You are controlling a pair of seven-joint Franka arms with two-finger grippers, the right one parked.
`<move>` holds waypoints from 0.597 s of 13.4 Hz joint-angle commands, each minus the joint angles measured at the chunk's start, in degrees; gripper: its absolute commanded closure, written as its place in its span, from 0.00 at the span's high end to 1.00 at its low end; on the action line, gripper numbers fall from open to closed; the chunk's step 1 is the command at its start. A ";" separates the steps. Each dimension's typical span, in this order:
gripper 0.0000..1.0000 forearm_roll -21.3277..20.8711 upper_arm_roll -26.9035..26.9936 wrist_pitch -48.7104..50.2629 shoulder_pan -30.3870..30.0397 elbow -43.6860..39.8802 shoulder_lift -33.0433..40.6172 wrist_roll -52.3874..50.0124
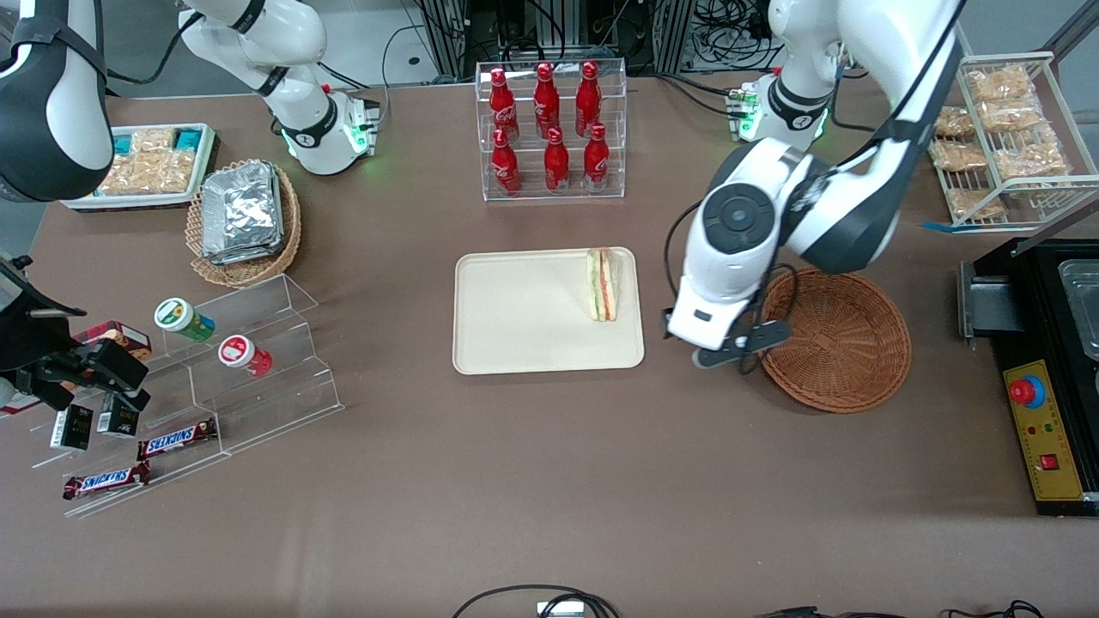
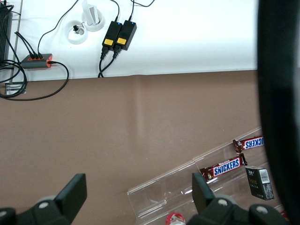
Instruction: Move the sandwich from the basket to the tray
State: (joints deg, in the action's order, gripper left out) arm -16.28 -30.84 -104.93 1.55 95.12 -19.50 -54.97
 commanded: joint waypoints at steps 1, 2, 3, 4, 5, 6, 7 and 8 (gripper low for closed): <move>0.99 0.37 -0.36 2.18 -2.78 -0.02 2.71 4.32; 0.99 0.63 -0.27 4.02 -3.31 -0.55 3.24 6.34; 0.99 0.90 -0.36 5.86 -4.44 -1.16 3.42 7.84; 0.99 1.16 -0.27 6.49 -5.24 -1.08 4.55 10.03; 0.99 1.34 -0.19 7.28 -6.12 -1.17 5.34 12.75; 0.99 2.64 -0.01 8.33 -7.00 -0.82 6.83 15.65; 0.99 4.14 2.60 9.39 -6.83 -0.64 8.67 18.55; 0.99 6.24 5.32 10.27 -6.39 -0.56 10.17 22.15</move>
State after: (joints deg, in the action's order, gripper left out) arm -13.43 -29.06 -96.95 -4.69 93.94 -13.54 -38.96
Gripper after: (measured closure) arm 0.004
